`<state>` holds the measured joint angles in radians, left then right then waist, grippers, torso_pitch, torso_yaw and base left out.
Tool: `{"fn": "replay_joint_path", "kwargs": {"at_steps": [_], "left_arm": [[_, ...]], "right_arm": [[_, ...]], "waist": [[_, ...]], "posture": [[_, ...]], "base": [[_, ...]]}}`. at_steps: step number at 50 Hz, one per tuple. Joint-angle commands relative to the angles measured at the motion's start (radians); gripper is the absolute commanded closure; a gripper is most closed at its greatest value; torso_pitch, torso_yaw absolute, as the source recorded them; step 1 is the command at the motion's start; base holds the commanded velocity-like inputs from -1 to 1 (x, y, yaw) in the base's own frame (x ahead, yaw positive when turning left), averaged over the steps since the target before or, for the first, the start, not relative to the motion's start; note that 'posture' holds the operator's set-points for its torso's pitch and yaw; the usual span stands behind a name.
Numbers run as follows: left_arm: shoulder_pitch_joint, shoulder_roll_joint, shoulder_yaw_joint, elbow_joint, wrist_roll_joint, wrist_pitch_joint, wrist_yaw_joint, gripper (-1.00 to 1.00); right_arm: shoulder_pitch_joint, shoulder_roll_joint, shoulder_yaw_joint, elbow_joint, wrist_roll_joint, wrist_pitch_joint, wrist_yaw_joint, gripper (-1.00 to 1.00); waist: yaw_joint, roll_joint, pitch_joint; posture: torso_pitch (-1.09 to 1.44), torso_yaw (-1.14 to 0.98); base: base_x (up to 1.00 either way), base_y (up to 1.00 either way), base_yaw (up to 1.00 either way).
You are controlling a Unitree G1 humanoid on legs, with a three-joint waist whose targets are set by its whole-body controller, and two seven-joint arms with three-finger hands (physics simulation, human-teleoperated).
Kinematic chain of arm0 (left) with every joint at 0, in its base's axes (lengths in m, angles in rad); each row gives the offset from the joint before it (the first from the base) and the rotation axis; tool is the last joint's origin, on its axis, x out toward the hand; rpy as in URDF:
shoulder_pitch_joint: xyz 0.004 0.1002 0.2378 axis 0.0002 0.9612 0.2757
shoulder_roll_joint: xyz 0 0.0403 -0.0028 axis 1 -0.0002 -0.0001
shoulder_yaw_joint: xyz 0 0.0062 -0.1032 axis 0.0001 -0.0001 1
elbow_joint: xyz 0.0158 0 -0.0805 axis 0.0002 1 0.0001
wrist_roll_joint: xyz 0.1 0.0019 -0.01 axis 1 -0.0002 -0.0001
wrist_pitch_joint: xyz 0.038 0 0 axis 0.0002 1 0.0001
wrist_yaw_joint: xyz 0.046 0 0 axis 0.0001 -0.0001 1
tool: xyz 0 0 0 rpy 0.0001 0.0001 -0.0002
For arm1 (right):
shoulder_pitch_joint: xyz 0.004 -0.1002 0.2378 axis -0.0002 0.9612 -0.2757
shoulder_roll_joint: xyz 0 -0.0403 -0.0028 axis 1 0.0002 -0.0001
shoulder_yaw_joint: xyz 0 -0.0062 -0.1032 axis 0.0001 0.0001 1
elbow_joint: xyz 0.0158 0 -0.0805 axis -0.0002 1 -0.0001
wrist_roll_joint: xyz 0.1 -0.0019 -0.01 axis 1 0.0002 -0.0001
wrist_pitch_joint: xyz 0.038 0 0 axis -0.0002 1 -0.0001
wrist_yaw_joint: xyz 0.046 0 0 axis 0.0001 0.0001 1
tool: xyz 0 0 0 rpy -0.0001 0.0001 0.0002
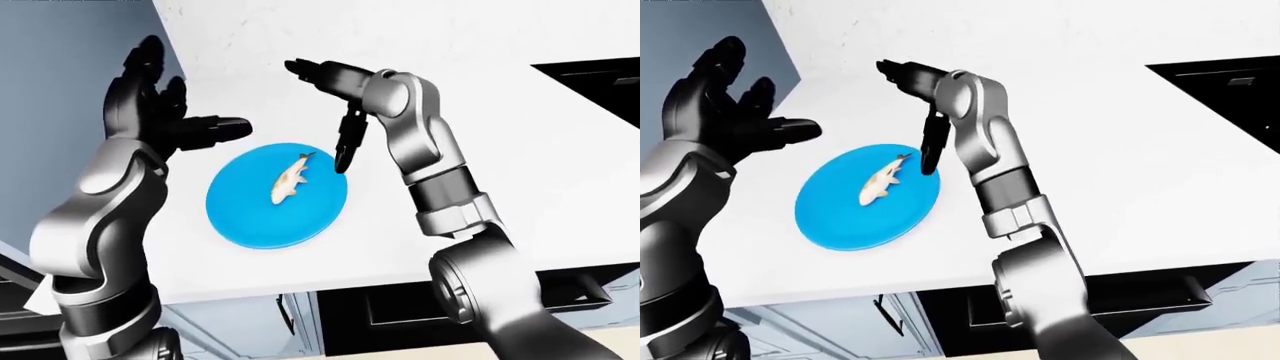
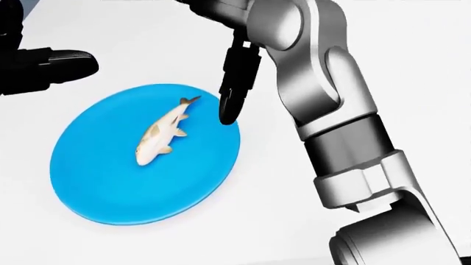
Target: Place the fish on the top rack of the oven.
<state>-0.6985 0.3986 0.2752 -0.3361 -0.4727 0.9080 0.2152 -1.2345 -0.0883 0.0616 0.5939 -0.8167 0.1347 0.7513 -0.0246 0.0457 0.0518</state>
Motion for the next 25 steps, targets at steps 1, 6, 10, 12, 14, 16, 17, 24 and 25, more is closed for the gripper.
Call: {"fn": "replay_joint_path", "kwargs": {"at_steps": [1, 6, 10, 12, 14, 16, 17, 24, 25], "left_arm": [[-0.031, 0.015, 0.015, -0.028, 0.001, -0.030, 0.002, -1.00], [-0.034, 0.017, 0.016, -0.027, -0.003, -0.029, 0.004, -1.00], [-0.031, 0.019, 0.017, -0.025, -0.005, -0.034, 0.003, -1.00], [-0.033, 0.020, 0.017, -0.028, -0.007, -0.029, 0.005, -1.00], [-0.033, 0.021, 0.019, -0.028, -0.009, -0.030, 0.005, -1.00], [-0.034, 0.023, 0.020, -0.027, -0.011, -0.030, 0.007, -1.00], [-0.034, 0.023, 0.020, -0.028, -0.013, -0.028, 0.008, -1.00], [-0.032, 0.027, 0.023, -0.039, -0.023, -0.020, 0.015, -1.00], [-0.032, 0.027, 0.023, -0.041, -0.025, -0.018, 0.016, -1.00]], "right_arm": [[-0.039, 0.002, -0.007, -0.031, -0.007, -0.013, -0.012, -0.98], [-0.032, 0.022, 0.003, -0.034, -0.032, -0.003, 0.008, -0.78], [-0.027, 0.042, 0.009, -0.033, -0.053, 0.023, 0.024, -0.76], [-0.031, 0.050, 0.011, -0.026, -0.057, 0.024, 0.027, -0.76], [-0.037, 0.056, 0.012, -0.019, -0.060, 0.022, 0.028, -0.74], [-0.036, 0.062, 0.014, -0.010, -0.062, 0.015, 0.025, -0.73], [-0.034, 0.064, 0.015, -0.009, -0.064, 0.010, 0.023, -0.72], [-0.022, 0.085, 0.024, -0.028, -0.081, -0.001, 0.027, -0.73], [-0.019, 0.085, 0.027, -0.028, -0.086, -0.010, 0.023, -0.72]], "waist": [[0.000, 0.005, -0.030], [-0.001, 0.007, -0.030], [-0.001, 0.008, -0.030], [-0.001, 0.009, -0.030], [-0.002, 0.011, -0.030], [-0.002, 0.012, -0.030], [-0.002, 0.012, -0.030], [-0.002, 0.015, -0.030], [-0.002, 0.015, -0.030]], "posture": [[0.00, 0.00], [0.00, 0.00], [0.00, 0.00], [0.00, 0.00], [0.00, 0.00], [0.00, 0.00], [0.00, 0.00], [0.00, 0.00], [0.00, 0.00]], "base": [[0.00, 0.00, 0.00], [0.00, 0.00, 0.00], [0.00, 0.00, 0.00], [0.00, 0.00, 0.00], [0.00, 0.00, 0.00], [0.00, 0.00, 0.00], [0.00, 0.00, 0.00], [0.00, 0.00, 0.00], [0.00, 0.00, 0.00]]}}
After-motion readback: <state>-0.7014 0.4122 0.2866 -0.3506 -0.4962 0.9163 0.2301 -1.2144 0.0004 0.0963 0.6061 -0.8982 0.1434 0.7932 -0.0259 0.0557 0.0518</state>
